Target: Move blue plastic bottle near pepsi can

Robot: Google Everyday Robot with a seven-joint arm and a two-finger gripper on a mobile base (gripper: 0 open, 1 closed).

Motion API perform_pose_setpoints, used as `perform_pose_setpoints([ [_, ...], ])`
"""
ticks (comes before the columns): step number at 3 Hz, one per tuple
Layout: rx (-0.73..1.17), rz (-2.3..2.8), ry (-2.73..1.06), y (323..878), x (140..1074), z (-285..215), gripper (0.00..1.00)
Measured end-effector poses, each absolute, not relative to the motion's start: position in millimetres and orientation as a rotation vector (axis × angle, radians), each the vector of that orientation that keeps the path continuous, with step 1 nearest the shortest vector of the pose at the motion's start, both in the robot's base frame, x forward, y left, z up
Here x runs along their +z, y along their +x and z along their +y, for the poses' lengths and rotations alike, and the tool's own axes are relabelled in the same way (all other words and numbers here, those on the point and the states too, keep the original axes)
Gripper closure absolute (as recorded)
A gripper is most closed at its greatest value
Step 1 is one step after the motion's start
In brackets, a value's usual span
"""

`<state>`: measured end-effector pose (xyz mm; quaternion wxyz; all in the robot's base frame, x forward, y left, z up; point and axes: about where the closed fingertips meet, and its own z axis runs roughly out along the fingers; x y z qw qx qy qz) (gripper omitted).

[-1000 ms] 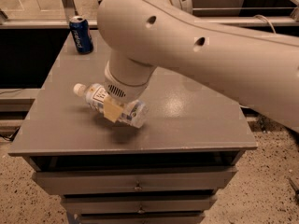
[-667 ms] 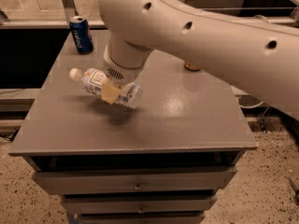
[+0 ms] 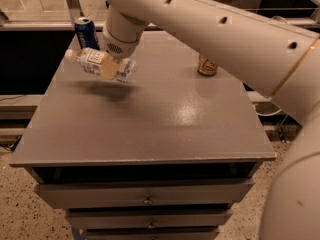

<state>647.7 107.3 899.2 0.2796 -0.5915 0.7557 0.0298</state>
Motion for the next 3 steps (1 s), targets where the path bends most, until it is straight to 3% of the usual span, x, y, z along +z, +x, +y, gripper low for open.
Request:
perform_pose_setpoints([
  [3,-0.051,1.990,-1.737,735.6,882.1,140.1,1.00],
])
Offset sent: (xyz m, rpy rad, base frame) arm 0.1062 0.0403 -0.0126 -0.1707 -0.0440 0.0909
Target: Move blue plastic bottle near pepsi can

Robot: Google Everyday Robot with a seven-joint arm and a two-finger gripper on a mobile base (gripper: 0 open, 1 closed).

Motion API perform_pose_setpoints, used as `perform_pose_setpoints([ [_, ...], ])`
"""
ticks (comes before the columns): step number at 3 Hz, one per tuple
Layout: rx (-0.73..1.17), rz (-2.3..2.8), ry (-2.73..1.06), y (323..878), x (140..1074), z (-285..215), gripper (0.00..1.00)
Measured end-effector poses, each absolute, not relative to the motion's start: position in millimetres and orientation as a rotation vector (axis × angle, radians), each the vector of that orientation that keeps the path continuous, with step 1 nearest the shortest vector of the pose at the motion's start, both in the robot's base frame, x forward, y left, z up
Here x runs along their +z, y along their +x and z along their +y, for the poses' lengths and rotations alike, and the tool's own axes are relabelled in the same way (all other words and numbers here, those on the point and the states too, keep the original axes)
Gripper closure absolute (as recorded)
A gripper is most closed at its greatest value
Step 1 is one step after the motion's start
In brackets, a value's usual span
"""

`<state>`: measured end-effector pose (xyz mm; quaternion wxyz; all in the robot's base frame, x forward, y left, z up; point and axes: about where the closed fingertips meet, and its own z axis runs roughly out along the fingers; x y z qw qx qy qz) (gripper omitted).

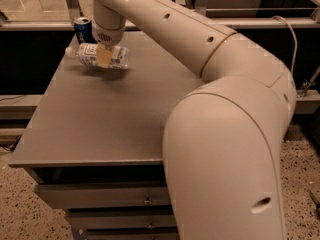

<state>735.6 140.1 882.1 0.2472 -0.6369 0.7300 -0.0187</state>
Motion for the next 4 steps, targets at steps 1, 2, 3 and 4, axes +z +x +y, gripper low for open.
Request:
perform_pose_setpoints([
  [1,-0.055,1.978,-1.794,748.7,875.7,148.6,0.79],
  [2,-0.046,1.961,-1.827,752.8,873.8,154.3,0.56],
  [3,-0.037,1.954,-1.849,754.7,870.5,158.8,0.32],
  [4,-0.027,1.950,-1.860,755.7,867.0,163.5,0.10],
])
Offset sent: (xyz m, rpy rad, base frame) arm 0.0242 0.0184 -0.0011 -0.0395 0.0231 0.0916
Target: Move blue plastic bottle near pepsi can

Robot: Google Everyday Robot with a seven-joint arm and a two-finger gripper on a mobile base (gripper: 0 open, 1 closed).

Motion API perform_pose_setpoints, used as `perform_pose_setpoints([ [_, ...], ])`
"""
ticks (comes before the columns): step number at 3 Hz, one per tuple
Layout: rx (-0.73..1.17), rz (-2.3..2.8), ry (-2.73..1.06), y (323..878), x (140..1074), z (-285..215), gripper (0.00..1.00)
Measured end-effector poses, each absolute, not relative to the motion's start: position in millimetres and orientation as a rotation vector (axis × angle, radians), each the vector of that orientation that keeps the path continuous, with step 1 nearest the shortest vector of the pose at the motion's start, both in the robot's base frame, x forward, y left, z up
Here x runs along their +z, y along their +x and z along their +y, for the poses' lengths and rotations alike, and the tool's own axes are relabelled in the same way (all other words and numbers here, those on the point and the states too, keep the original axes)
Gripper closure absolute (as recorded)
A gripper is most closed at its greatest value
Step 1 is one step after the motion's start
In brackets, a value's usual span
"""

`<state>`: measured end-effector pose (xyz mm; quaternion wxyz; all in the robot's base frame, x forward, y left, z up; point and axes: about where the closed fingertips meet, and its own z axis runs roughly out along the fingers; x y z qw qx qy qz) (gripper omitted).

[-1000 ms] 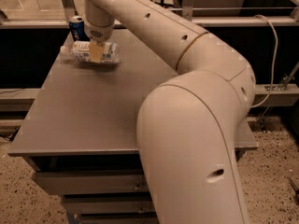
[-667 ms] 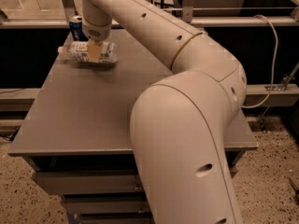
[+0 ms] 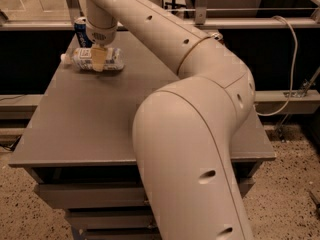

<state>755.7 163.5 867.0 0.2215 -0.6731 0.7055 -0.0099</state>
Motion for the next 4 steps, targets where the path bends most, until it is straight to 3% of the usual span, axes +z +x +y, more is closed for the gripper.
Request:
perform_pose_setpoints([
  [1,-0.023,1.946,-1.863,756.6,865.5,167.4,0.00],
  [4,0.023,1.956,-1.731,746.2,891.1,142.5,0.00],
])
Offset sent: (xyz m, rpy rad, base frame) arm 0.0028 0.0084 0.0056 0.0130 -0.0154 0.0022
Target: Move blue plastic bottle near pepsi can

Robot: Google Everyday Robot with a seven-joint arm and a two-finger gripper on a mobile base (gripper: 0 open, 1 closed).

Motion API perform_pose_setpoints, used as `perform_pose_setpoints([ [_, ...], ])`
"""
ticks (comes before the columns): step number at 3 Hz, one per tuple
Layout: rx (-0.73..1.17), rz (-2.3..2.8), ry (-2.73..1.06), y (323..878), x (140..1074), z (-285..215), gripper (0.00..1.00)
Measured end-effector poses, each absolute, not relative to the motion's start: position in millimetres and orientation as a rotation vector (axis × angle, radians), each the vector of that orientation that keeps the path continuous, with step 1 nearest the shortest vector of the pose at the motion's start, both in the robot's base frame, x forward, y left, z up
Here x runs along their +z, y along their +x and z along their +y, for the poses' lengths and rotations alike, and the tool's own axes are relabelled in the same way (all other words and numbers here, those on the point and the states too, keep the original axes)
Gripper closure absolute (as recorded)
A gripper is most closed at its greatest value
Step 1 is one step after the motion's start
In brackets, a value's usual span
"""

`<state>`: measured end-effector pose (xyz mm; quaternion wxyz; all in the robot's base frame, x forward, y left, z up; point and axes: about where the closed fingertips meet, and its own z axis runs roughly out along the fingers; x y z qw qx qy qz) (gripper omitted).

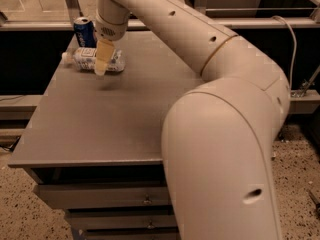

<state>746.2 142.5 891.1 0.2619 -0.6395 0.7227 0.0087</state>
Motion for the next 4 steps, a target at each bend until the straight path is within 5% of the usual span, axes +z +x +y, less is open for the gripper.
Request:
perform_pose_setpoints([
  [4,0.444,1.772,-1.261,642.3,948.8,16.8,0.00],
])
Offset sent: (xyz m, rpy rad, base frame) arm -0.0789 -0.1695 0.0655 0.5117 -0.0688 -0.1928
